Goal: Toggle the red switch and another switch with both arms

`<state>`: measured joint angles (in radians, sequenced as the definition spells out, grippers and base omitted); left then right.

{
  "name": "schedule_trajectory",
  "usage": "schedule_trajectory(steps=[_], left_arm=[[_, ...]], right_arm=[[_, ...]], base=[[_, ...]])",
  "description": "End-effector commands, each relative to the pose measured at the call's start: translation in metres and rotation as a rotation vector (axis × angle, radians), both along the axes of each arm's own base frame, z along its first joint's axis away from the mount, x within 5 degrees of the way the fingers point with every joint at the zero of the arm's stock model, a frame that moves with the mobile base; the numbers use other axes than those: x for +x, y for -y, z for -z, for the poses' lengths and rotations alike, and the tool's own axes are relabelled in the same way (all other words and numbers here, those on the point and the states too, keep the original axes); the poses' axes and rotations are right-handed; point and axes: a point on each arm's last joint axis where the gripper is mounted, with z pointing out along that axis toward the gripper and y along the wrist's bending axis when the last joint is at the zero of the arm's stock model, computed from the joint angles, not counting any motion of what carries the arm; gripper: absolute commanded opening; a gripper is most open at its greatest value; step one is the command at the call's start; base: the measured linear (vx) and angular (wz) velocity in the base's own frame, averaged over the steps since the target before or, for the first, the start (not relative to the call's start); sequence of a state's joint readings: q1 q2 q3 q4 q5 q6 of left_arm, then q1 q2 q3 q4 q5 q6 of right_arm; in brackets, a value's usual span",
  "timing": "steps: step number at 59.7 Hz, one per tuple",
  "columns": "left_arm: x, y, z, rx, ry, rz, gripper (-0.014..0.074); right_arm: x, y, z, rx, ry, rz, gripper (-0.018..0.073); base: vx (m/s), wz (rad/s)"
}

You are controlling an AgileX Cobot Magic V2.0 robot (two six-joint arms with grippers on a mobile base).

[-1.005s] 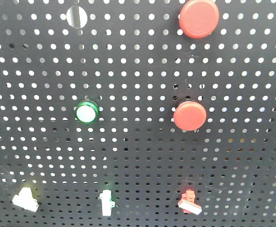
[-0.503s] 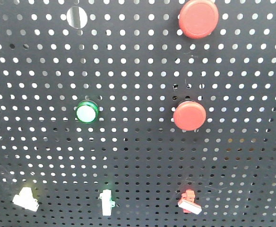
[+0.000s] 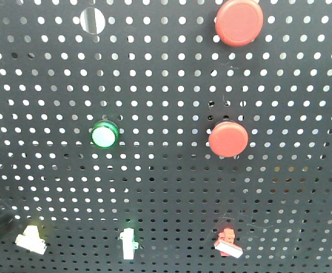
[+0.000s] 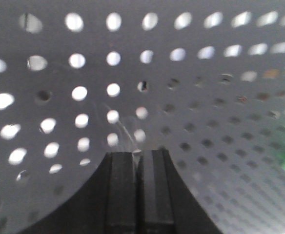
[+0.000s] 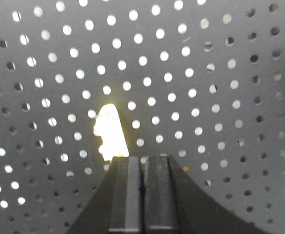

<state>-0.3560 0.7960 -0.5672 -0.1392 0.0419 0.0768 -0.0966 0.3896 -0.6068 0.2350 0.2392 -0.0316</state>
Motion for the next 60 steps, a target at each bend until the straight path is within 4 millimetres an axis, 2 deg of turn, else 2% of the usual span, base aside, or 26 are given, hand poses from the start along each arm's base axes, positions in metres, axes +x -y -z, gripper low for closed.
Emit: schedule_trajectory(steps=[1, 19, 26, 37, 49, 60], left_arm=[[0.009, 0.003, -0.014, -0.033, 0.084, -0.008, 0.0003], [0.031, 0.012, 0.023, 0.035, -0.095, -0.003, 0.0003], [0.026, 0.009, 0.041, 0.035, -0.101, -0.013, 0.0003], [0.008, 0.001, 0.065, -0.004, -0.129, -0.033, 0.0003], [-0.009, -0.005, 0.07, -0.024, -0.106, -0.034, 0.0003], [-0.022, -0.01, 0.057, -0.052, -0.035, -0.029, 0.0003]], right_arm=[[-0.001, 0.002, -0.015, -0.016, 0.086, 0.024, -0.0006], [-0.001, 0.002, -0.015, -0.018, 0.083, 0.024, -0.0006], [-0.001, 0.002, -0.014, -0.018, 0.077, 0.022, -0.0006], [0.0, 0.001, -0.013, -0.017, 0.057, 0.018, -0.0006], [0.0, 0.001, -0.012, 0.013, 0.052, 0.007, -0.0006], [0.004, -0.003, -0.004, 0.046, -0.034, -0.038, -0.0006]], base=[[0.0, 0.0], [0.0, 0.01], [-0.02, 0.06], [-0.01, 0.03], [0.0, -0.02], [0.0, 0.0]])
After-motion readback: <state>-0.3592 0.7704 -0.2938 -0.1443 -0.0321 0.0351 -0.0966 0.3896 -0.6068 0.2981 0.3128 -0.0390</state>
